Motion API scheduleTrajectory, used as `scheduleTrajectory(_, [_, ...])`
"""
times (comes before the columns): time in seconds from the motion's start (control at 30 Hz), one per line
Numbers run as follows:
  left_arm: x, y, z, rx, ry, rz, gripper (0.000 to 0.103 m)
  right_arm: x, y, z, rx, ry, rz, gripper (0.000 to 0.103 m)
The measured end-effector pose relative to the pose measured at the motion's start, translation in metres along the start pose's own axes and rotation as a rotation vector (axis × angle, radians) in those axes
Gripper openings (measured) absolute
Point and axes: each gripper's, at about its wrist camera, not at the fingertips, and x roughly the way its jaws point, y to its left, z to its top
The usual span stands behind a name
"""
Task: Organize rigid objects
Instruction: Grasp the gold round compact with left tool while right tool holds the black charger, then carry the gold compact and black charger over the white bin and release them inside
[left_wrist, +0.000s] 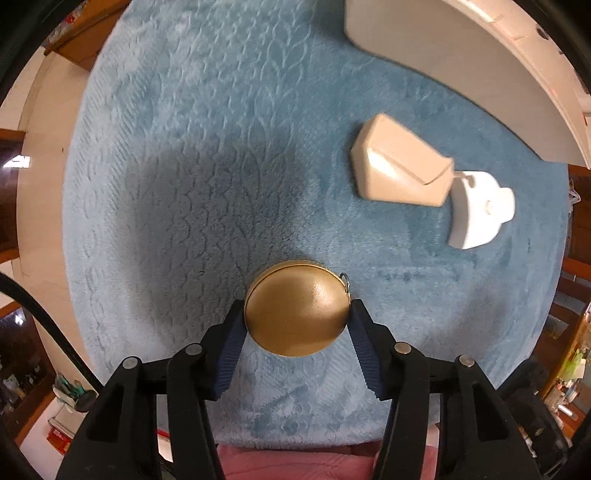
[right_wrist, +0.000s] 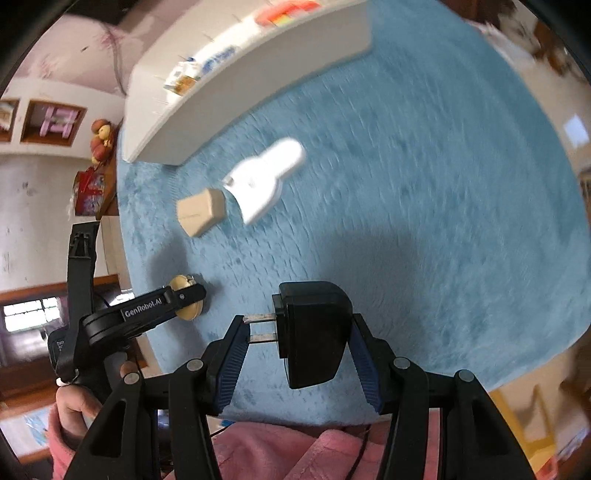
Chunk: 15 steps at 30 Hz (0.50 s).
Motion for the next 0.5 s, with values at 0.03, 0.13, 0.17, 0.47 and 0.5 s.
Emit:
scheduleTrajectory(0.03, [-0.005,-0.002,0.0,0.006,-0.007,0.0,0.059,-0.005,0.002,0.003,-0.017,-0.009,-0.003,0.055])
scheduleTrajectory(0.13, [-0.026,-0.008,-0.002,0.016,-0.039,-0.004,0.059,-0.016,0.012,0.012,-0.063,-0.041,-0.014,0.055])
scheduleTrajectory(0.17, [-0.032,-0.01,-0.003,0.013,-0.051,-0.004,0.059,-0.022,0.015,0.016,-0.082,-0.053,-0.016,0.055])
scheduleTrajectory(0.47, [-0.092,-0.023,0.004,0.007,-0.182,-0.026,0.059,-0.056,0.025,0.052,-0.169,-0.122,-0.009,0.055])
scheduleTrajectory(0.5, [-0.099,-0.025,0.005,0.008,-0.203,-0.022,0.059,-0.06,0.026,0.056,-0.178,-0.129,-0.007,0.055])
